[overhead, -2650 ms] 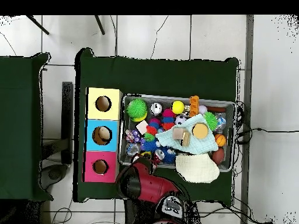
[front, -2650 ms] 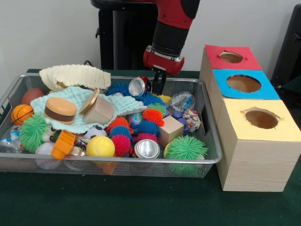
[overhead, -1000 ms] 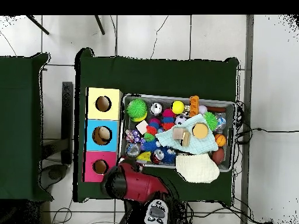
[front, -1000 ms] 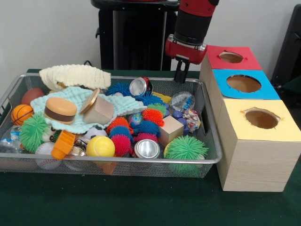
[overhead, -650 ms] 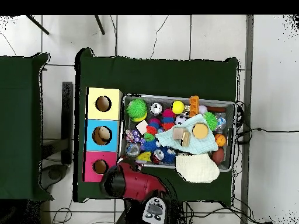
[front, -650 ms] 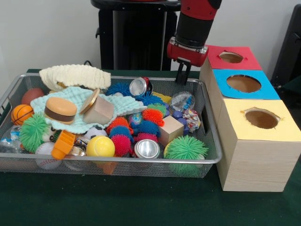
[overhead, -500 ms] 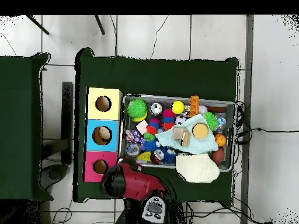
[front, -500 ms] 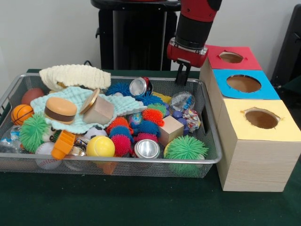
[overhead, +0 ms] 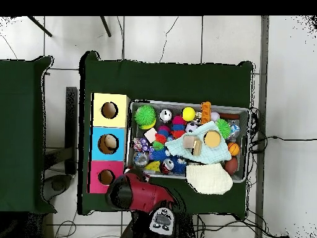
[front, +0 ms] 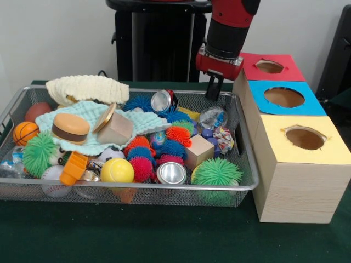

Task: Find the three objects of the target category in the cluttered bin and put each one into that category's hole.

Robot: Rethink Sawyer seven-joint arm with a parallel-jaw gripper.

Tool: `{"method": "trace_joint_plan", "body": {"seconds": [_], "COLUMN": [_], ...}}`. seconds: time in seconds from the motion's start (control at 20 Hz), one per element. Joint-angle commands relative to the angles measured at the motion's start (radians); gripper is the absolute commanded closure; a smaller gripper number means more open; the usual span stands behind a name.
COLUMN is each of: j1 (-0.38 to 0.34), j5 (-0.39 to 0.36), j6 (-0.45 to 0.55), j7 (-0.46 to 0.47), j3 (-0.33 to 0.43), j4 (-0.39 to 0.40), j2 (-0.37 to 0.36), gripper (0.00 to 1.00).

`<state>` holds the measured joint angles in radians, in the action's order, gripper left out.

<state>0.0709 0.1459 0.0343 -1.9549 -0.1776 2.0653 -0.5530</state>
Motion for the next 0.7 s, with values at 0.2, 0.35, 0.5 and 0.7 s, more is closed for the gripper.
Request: {"method": "trace_joint_plan", "body": {"seconds": [0.2, 0.35, 0.5, 0.7], "j1": [-0.037, -0.025, -0.001, 0.013], "j5": [0.064, 0.067, 0.081, 0.106], "j6": [-0.003, 0.002, 0.009, 0.019], "j7": [-0.190, -0.186, -0.193, -0.209], "j3": [0.117, 0.100, 0.080, 0.069], "j4": [-0.077, -0.086, -0.091, -0.090], "j2": [0.031, 0.035, 0.037, 0.032], "gripper": [1.00, 1.00, 0.00, 0.00]}}
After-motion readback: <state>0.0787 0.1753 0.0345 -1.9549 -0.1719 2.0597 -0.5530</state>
